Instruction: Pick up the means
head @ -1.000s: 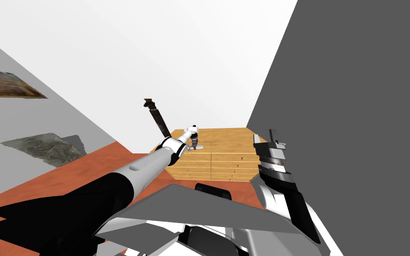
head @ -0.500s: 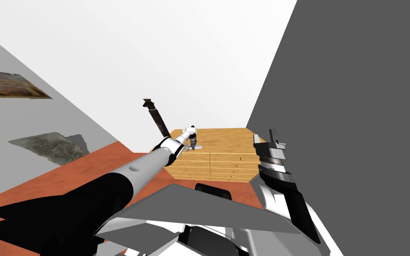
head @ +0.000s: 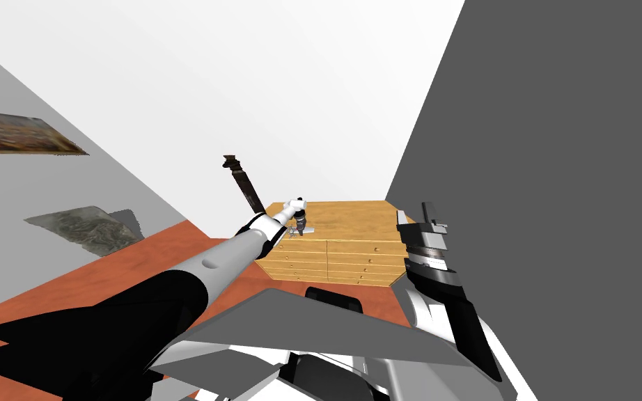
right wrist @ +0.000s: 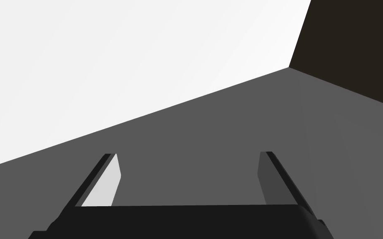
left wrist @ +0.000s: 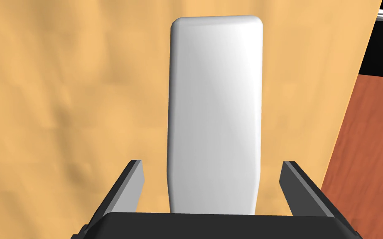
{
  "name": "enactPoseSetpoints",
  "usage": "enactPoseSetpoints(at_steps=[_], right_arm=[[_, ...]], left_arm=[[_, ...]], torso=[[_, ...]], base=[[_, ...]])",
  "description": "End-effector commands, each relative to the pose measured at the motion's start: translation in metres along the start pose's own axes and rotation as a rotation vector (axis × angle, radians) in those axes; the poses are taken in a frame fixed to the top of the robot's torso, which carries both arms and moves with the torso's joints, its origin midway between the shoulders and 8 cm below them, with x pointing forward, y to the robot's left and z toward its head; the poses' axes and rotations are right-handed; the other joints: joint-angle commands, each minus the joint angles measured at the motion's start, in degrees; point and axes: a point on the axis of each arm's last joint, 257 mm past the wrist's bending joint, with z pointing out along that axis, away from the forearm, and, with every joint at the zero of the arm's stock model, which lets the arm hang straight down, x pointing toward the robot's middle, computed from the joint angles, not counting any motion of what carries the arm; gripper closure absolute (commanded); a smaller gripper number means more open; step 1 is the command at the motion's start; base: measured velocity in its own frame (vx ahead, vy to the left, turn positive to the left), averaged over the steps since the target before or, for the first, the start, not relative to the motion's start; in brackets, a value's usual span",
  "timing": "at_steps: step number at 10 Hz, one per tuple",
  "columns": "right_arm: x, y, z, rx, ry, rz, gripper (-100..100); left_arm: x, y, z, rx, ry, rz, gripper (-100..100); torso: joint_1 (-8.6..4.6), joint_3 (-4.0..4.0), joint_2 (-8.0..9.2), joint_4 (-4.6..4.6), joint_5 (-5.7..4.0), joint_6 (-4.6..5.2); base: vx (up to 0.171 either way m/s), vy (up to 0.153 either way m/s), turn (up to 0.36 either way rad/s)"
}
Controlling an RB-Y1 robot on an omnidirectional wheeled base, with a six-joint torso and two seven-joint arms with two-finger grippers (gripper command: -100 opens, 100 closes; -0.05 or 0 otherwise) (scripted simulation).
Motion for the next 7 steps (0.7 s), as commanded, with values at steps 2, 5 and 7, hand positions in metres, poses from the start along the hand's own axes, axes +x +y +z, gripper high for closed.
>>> enactPoseSetpoints(at_steps=[2, 5, 7], right_arm=[[0.0, 0.0, 0.0, 0.0, 0.0, 0.0, 0], [0.0, 0.0, 0.0, 0.0, 0.0, 0.0, 0], [0.0, 0.0, 0.0, 0.0, 0.0, 0.0, 0]], left_arm=[[0.0001, 0.0003, 0.0002, -0.001, 0.0, 0.0, 100], [0.0001, 0.0005, 0.0003, -0.001, 0.0, 0.0, 100], [0.0082, 0.0001, -0.003, 0.0, 0.003, 0.001, 100]], torso=[[0.06, 0.0, 0.0, 0.0, 0.02, 0.01], [0.1, -0.01, -0.03, 0.01, 0.02, 0.01], [0.1, -0.01, -0.03, 0.01, 0.02, 0.0]], base=[[0.0, 0.0, 0.0], [0.0, 0.0, 0.0], [-0.002, 0.017, -0.017]])
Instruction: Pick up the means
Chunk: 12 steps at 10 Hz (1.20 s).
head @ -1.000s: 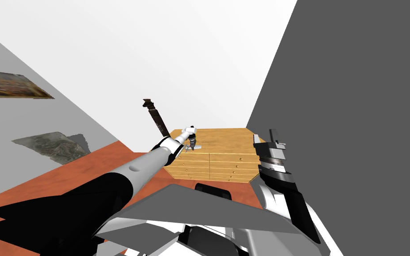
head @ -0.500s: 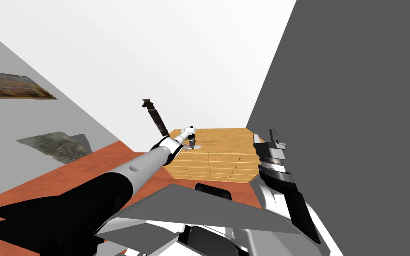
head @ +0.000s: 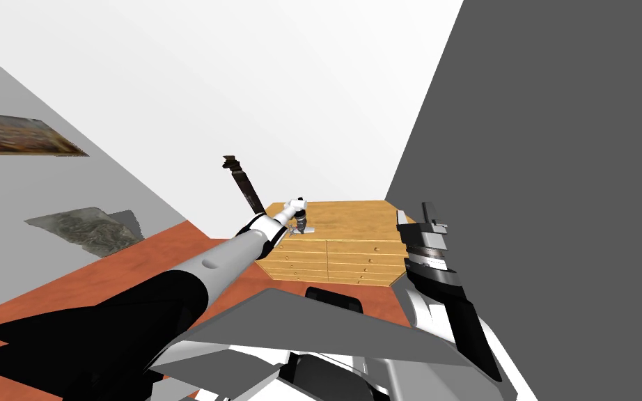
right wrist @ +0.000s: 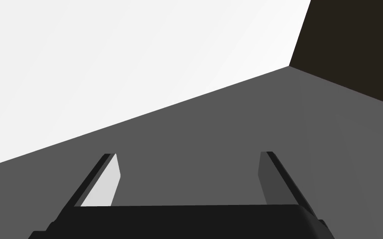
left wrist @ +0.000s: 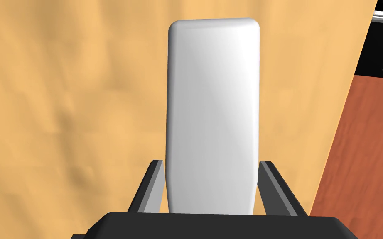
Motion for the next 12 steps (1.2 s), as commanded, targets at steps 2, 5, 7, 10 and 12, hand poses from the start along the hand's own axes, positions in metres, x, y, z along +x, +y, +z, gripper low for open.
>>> enactPoseSetpoints(at_steps=[2, 5, 7, 10, 12], right_arm=[[0.0, 0.0, 0.0, 0.0, 0.0, 0.0, 0], [0.0, 0.0, 0.0, 0.0, 0.0, 0.0, 0], [0.0, 0.0, 0.0, 0.0, 0.0, 0.0, 0], [0.0, 0.0, 0.0, 0.0, 0.0, 0.0, 0], [0.0, 0.0, 0.0, 0.0, 0.0, 0.0, 0]], left_arm=[[0.012, -0.001, -0.004, 0.002, 0.002, 0.001, 100], [0.029, 0.0, -0.009, 0.002, 0.01, -0.003, 100], [0.036, 0.0, -0.012, 0.002, 0.011, -0.007, 100], [0.04, 0.0, -0.014, 0.004, 0.002, -0.013, 100], [0.046, 0.0, -0.017, 0.003, 0.002, -0.02, 100]], torso=[[0.08, 0.01, 0.02, 0.0, 0.01, 0.05], [0.07, 0.04, 0.06, 0.03, 0.01, -0.06], [0.04, 0.05, 0.06, 0.04, -0.01, -0.06], [0.03, 0.08, 0.09, 0.06, -0.01, -0.05], [0.03, 0.08, 0.09, 0.07, -0.02, -0.08]], base=[[-0.013, 0.068, -0.047], [-0.008, 0.052, -0.018], [-0.01, 0.044, -0.021], [-0.005, 0.044, -0.024], [-0.007, 0.043, -0.024]])
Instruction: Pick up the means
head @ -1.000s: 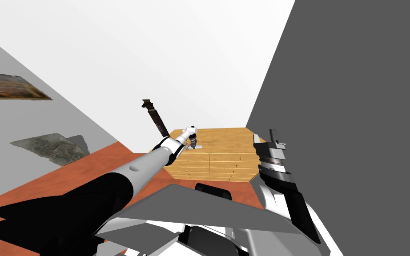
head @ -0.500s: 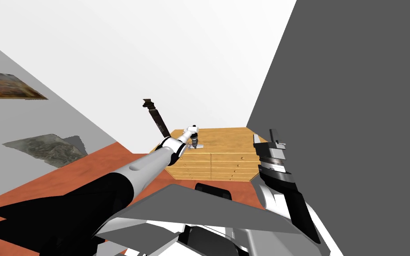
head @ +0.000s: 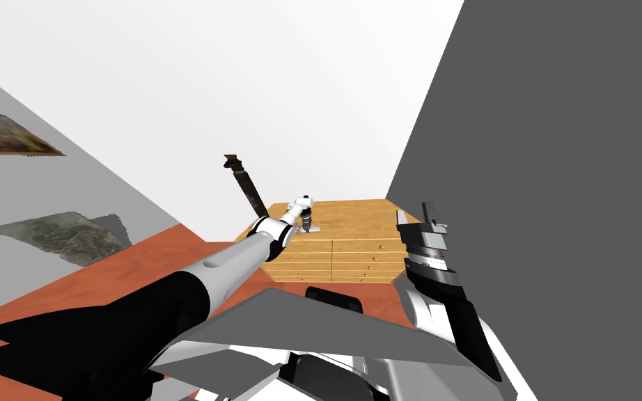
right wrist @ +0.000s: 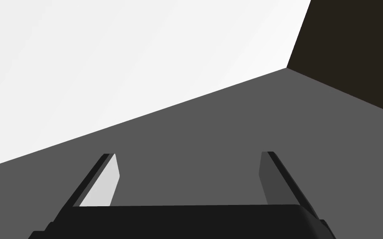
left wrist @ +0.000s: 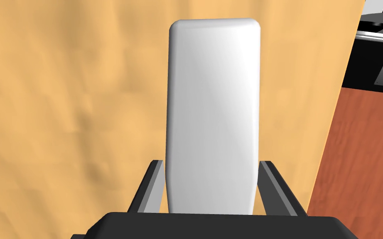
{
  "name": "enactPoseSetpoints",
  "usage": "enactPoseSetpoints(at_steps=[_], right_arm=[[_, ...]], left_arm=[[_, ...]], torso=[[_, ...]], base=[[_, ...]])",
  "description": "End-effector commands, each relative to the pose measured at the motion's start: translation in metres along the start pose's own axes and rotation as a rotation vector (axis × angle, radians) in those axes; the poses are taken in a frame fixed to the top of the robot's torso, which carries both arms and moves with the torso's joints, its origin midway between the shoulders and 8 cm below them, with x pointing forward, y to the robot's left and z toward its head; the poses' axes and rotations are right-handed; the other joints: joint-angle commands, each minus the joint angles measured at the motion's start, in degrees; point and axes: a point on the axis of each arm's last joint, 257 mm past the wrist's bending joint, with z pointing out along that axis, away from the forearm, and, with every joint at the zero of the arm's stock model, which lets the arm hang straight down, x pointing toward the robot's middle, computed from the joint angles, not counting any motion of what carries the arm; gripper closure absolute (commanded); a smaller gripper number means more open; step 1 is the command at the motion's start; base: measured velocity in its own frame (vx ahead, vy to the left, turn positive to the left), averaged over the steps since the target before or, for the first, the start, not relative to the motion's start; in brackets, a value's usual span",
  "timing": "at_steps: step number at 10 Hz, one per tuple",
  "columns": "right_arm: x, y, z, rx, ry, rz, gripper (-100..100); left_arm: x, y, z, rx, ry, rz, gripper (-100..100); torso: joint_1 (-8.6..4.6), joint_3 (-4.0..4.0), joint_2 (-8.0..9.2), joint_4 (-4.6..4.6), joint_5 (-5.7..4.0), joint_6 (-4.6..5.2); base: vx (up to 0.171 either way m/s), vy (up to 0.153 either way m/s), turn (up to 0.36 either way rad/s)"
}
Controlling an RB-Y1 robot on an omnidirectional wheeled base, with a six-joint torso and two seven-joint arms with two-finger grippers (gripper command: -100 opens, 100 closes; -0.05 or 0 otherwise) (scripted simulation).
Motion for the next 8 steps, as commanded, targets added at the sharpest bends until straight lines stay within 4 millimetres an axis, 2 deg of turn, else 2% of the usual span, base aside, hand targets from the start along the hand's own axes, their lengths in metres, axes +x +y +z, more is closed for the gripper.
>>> enactPoseSetpoints(at_steps=[1, 2, 5, 7, 8], right_arm=[[0.0, 0.0, 0.0, 0.0, 0.0, 0.0, 0], [0.0, 0.0, 0.0, 0.0, 0.0, 0.0, 0], [0.0, 0.0, 0.0, 0.0, 0.0, 0.0, 0], [0.0, 0.0, 0.0, 0.0, 0.0, 0.0, 0], [0.0, 0.0, 0.0, 0.0, 0.0, 0.0, 0]], left_arm=[[0.007, 0.002, -0.003, -0.004, 0.004, -0.01, 100], [0.005, 0.001, -0.003, -0.002, -0.004, -0.01, 100], [0.017, 0.005, -0.006, -0.009, 0.002, -0.03, 100], [0.016, 0.004, -0.005, -0.007, -0.002, -0.027, 100], [0.016, 0.004, -0.006, -0.008, -0.003, -0.029, 0]], torso=[[0.0, 0.0, 0.0, 0.0, 0.0, 0.0], [0.02, 0.02, 0.02, 0.02, 0.01, 0.01], [-0.02, 0.03, 0.03, 0.03, -0.01, -0.01], [-0.02, 0.04, 0.04, 0.04, -0.02, -0.01], [-0.08, 0.04, 0.04, 0.04, -0.03, -0.01]], base=[[-0.011, 0.052, -0.025], [-0.007, 0.045, -0.021], [-0.008, 0.044, -0.023], [-0.007, 0.029, -0.013], [0.0, 0.0, 0.0]])
